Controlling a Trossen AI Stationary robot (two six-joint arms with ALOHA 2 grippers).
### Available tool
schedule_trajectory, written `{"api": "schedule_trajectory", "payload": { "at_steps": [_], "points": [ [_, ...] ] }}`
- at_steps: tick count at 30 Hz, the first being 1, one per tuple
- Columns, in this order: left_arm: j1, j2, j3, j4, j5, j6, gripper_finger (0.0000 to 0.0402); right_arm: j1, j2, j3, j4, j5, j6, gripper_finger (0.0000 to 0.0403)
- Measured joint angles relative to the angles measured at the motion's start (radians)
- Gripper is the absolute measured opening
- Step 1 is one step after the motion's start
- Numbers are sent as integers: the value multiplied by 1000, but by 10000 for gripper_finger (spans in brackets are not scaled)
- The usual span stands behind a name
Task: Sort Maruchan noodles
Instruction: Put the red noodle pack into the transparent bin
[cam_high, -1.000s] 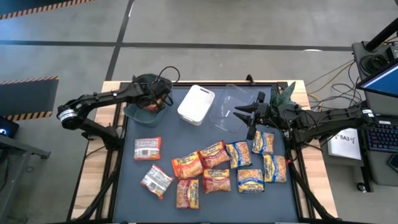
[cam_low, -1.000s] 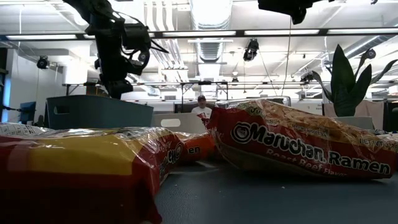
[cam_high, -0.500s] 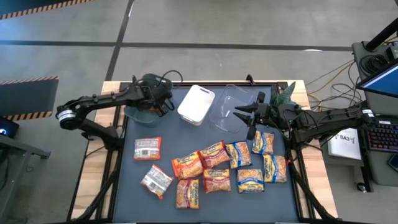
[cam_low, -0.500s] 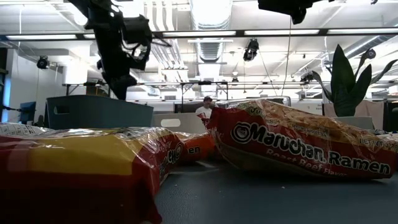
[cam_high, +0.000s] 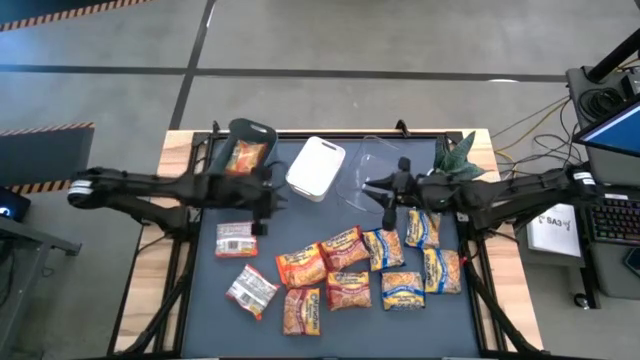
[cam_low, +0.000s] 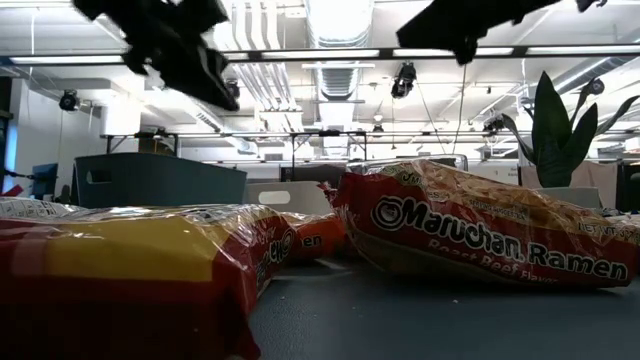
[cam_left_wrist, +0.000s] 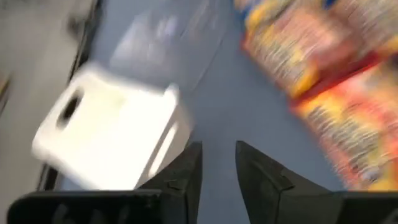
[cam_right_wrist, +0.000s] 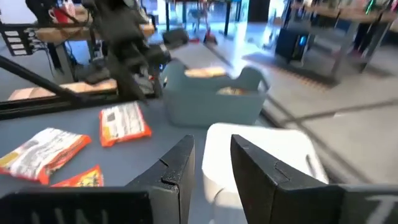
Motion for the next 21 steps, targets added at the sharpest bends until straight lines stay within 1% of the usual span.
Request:
{"api": "schedule_trajectory", "payload": {
  "at_steps": [1, 4, 6, 9, 10, 12, 16, 19, 21],
  "points": [
    [-7, -35, -41, 68, 17, 2, 75, 0, 20, 0, 1, -12, 34, 95],
    [-14, -134, -143, 219, 10, -1, 67, 0, 90, 6, 13, -48, 126, 95],
    [-12, -192, -193, 283, -41, 4, 63, 0, 135, 38, 11, -72, 169, 95],
    [-11, -262, -246, 342, -169, 48, 59, 0, 200, 116, 0, -114, 214, 95],
    [-10, -277, -255, 351, -196, 59, 59, 0, 224, 147, -23, -126, 229, 95],
    [-10, -304, -265, 356, -223, 75, 58, 3, 272, 226, -99, -131, 268, 95],
    [-11, -332, -289, 356, -224, 74, 58, 4, 375, 415, -337, -154, 392, 95],
    [-11, -332, -317, 355, -224, 64, 58, 4, 464, 558, -538, -243, 495, 95],
    [-11, -322, -326, 354, -224, 62, 58, 7, 524, 643, -658, -325, 561, 95]
  ]
}}
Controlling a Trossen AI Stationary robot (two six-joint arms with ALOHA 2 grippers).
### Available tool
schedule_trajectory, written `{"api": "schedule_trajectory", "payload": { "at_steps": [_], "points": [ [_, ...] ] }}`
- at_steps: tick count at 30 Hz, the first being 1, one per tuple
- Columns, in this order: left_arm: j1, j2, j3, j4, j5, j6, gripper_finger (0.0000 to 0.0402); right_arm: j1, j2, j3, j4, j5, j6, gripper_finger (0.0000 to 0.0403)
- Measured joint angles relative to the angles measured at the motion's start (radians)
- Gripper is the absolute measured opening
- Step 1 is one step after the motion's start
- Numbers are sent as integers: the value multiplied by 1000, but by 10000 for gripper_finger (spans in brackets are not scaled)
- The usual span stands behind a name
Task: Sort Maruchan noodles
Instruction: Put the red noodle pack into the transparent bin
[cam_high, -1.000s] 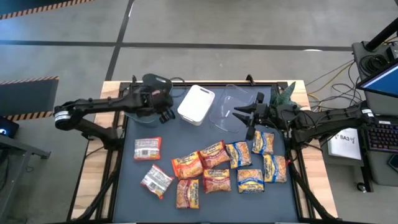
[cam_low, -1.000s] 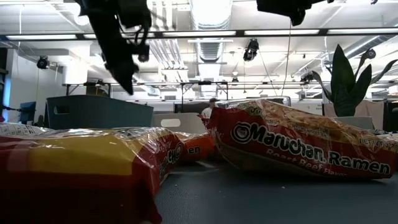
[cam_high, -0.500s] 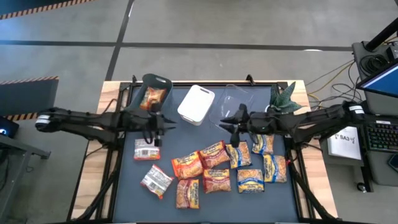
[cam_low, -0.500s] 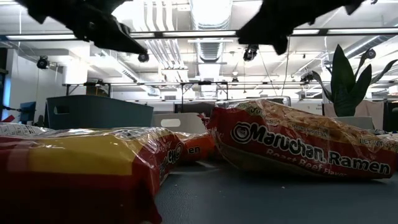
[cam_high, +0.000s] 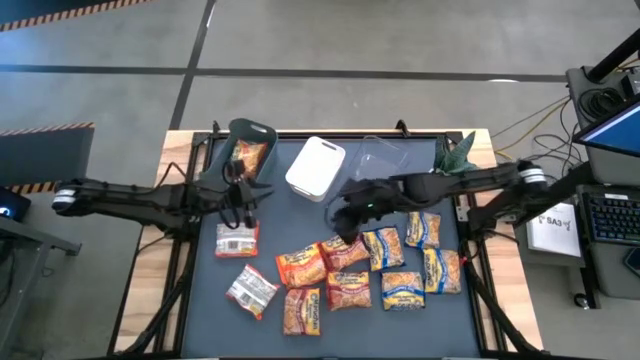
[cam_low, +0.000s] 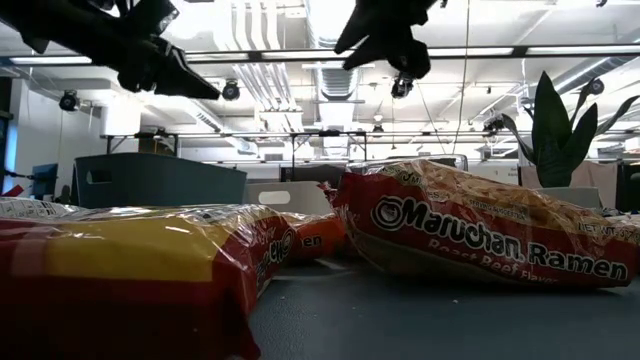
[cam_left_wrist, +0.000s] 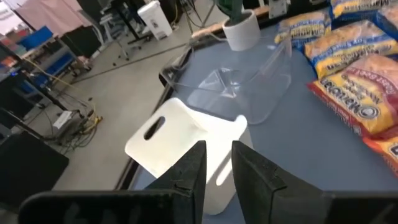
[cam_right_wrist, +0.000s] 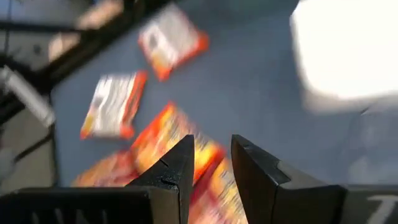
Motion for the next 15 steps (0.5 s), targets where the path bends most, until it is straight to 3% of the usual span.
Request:
{"api": "schedule_trajectory", "payload": {
  "at_steps": [7, 12, 15],
  "points": [
    [0, 18, 3, 34, 59, -44, 58, 55, 179, 143, -278, -258, 204, 95],
    [-1, 46, 34, 40, 167, -95, 58, 93, 232, 125, -355, -362, 267, 95],
    [-1, 72, 50, 35, 193, -131, 58, 128, 234, 85, -370, -368, 312, 95]
  ]
}}
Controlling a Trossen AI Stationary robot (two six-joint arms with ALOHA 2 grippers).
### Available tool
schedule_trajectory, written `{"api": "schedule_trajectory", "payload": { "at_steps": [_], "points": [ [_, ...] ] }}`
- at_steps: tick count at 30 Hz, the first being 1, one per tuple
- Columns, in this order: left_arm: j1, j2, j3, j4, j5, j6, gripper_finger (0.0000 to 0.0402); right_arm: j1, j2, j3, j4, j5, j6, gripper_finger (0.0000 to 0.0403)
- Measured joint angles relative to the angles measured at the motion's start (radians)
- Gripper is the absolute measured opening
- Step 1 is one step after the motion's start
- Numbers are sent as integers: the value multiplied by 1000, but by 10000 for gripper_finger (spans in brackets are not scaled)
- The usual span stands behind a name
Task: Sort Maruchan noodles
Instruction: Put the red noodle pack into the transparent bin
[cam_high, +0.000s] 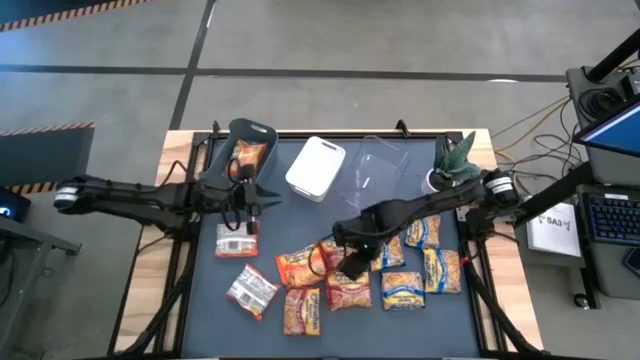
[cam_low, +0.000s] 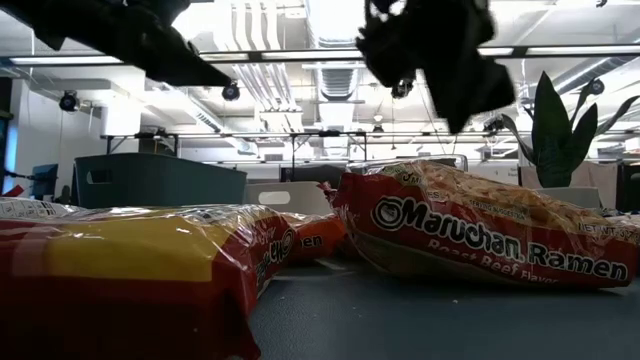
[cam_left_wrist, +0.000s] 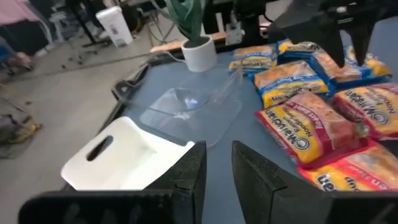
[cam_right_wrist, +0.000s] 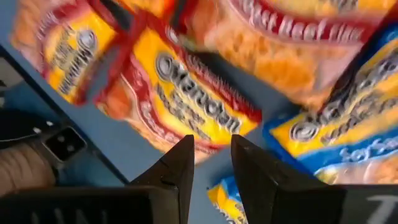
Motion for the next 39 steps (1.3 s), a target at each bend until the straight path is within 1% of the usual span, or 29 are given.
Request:
{"api": "schedule_trajectory", "payload": {
  "at_steps": [2, 4, 7, 11, 14, 18, 22, 29, 31, 33, 39],
  "points": [
    [0, 26, 16, 8, 21, -24, 58, 26, -12, -33, 4, -1, 27, 95],
    [-2, 51, 26, 8, 35, -50, 58, 50, -32, -69, 4, 27, 50, 95],
    [-9, 96, 41, 31, 85, -94, 58, 74, -71, -129, 14, 108, 74, 95],
    [-30, 173, 41, 112, 155, -167, 58, 91, -137, -216, 44, 249, 99, 95],
    [-63, 243, 41, 185, 163, -207, 58, 87, -193, -293, 99, 341, 123, 95],
    [-117, 358, 39, 312, 163, -219, 58, 86, -268, -406, 225, 402, 156, 95],
    [-159, 496, 42, 464, 152, -226, 58, 86, -321, -510, 364, 419, 206, 95],
    [-161, 718, 73, 667, 145, -258, 58, 86, -346, -618, 558, 417, 291, 96],
    [-161, 767, 91, 681, 145, -262, 58, 86, -336, -628, 595, 417, 323, 97],
    [-161, 815, 125, 686, 145, -256, 58, 86, -334, -632, 594, 415, 339, 103],
    [-161, 909, 197, 680, 144, -229, 58, 86, -320, -625, 628, 413, 358, 134]
  ]
}}
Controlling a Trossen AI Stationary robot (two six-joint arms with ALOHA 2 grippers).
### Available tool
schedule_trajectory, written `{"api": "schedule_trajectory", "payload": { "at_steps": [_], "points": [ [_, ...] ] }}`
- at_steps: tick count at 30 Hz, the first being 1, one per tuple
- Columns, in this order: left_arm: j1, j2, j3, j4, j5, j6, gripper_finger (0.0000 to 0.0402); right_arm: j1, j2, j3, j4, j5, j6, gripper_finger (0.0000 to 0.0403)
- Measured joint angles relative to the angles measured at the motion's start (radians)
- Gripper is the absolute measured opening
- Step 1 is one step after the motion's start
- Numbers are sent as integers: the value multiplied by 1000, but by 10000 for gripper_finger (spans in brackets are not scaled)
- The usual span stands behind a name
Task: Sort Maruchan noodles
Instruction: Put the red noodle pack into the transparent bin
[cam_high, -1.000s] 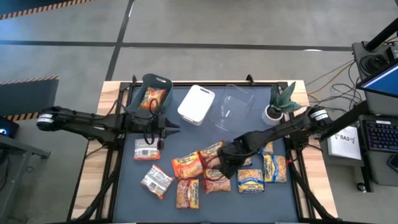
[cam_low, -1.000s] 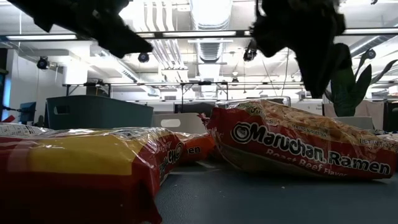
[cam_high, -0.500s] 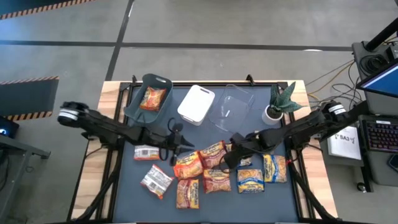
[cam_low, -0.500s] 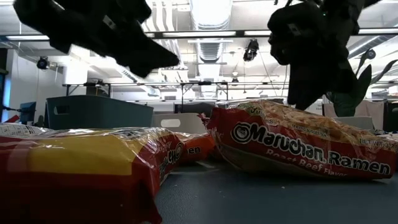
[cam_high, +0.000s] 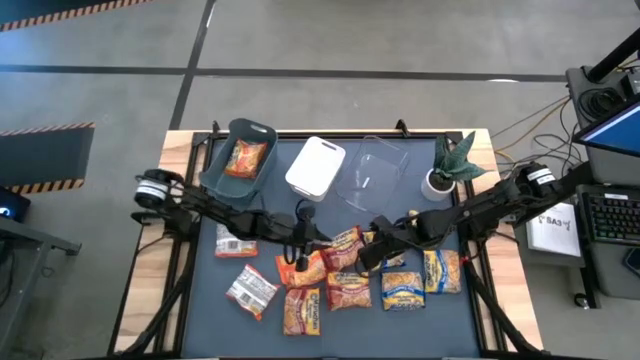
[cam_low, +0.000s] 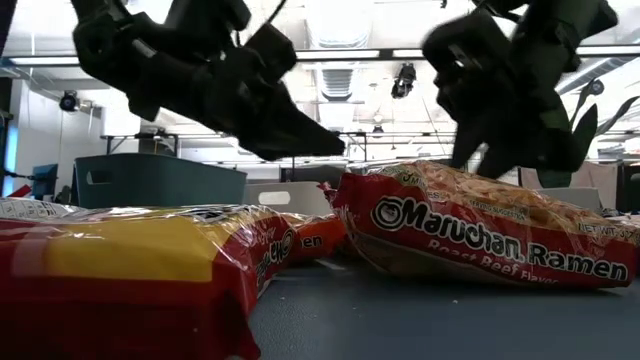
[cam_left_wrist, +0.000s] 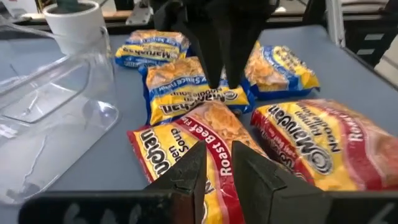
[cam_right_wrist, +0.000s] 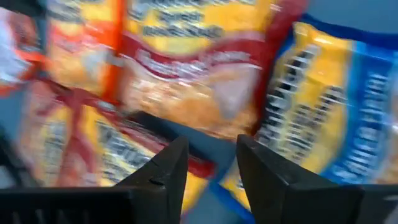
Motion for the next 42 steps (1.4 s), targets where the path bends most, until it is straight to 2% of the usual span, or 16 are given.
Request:
{"api": "schedule_trajectory", "payload": {
  "at_steps": [11, 19, 24, 35, 42],
  "points": [
    [0, 65, 30, 5, -19, 10, 58, 0, 11, 32, -6, 3, -5, 177],
    [0, 83, 21, 3, -51, 16, 58, 2, 23, 32, 6, 4, 5, 179],
    [1, 92, 22, 6, -51, 23, 58, 2, 38, 32, 9, 47, 6, 180],
    [1, 186, 41, 25, -49, 104, 58, 2, 78, 27, 5, 56, 0, 180],
    [2, 217, 45, 17, -87, 118, 58, 7, 105, 24, 17, 57, 9, 180]
  ]
}}
